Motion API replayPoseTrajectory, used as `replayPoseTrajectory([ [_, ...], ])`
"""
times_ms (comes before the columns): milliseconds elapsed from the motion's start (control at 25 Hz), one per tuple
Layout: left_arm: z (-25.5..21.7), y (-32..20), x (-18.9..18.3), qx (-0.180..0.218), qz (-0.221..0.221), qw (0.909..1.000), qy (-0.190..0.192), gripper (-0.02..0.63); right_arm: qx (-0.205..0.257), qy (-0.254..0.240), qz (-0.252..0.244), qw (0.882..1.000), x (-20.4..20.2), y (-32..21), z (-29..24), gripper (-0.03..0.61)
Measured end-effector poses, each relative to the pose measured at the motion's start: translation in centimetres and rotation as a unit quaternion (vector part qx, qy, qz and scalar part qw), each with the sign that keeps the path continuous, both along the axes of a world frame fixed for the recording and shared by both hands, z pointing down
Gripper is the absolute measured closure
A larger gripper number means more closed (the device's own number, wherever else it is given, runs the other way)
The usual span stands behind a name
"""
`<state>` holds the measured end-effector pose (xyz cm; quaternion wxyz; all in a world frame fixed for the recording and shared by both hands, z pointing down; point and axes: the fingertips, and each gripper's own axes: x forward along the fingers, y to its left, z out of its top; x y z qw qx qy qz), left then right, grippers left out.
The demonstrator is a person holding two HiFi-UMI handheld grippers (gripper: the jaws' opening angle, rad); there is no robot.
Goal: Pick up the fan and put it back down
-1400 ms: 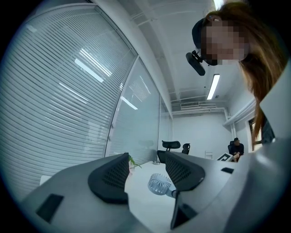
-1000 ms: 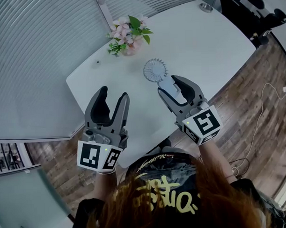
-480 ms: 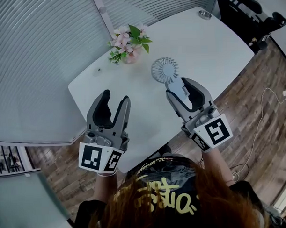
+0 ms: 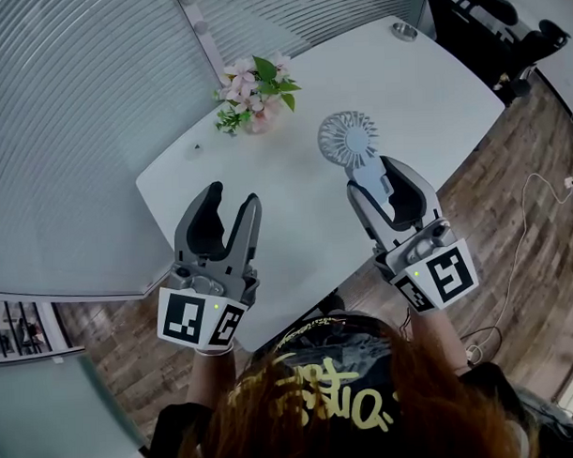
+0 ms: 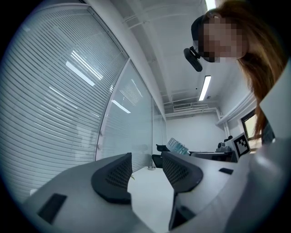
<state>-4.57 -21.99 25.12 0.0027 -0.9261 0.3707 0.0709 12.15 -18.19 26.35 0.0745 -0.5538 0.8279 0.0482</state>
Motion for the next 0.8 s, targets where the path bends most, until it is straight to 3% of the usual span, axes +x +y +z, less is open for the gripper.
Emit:
replayPoseTrajectory([
  [800, 0.87, -0.32, 0.56, -0.009, 0.014, 0.9998, -0.005, 0.448, -0.003, -0.003, 0.007, 1.0, 0.03, 0.13, 0.32, 0.362],
])
